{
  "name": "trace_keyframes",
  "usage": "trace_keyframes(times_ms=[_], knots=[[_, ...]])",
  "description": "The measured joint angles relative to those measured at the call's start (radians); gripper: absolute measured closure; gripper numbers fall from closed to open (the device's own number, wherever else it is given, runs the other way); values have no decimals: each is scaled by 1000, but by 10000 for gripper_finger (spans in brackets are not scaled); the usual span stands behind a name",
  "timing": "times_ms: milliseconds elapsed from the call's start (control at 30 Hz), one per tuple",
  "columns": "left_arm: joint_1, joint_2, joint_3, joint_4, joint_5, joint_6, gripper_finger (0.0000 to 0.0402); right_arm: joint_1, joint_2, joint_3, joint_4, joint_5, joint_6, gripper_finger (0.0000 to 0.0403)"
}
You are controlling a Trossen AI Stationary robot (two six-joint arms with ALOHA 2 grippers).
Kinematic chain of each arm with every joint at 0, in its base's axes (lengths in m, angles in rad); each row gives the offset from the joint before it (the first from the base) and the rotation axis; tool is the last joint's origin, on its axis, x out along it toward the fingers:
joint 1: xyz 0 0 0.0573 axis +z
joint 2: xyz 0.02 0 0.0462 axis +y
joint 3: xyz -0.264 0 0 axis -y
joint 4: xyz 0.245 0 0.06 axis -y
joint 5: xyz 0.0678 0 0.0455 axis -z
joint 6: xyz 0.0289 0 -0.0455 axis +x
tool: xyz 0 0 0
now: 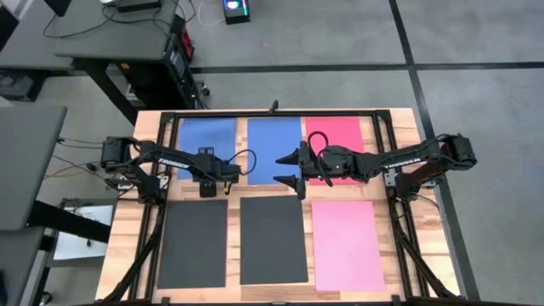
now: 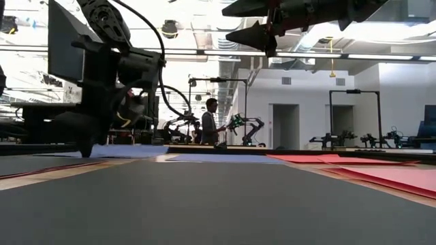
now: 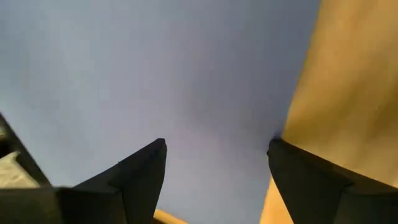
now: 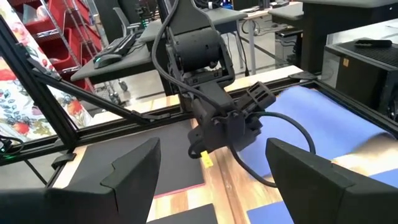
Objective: Organize paper
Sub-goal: Stack the blue paper on top of the blue paper
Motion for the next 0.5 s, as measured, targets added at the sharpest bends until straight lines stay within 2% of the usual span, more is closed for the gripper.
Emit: trace_keyframes(times_ms=[233, 500], knots=[[2, 0, 0, 3, -133, 0, 143, 0, 0, 0, 0, 0, 0, 124], [4, 0, 0, 4, -146, 2, 143, -38, 81, 2, 1, 28, -85, 124]])
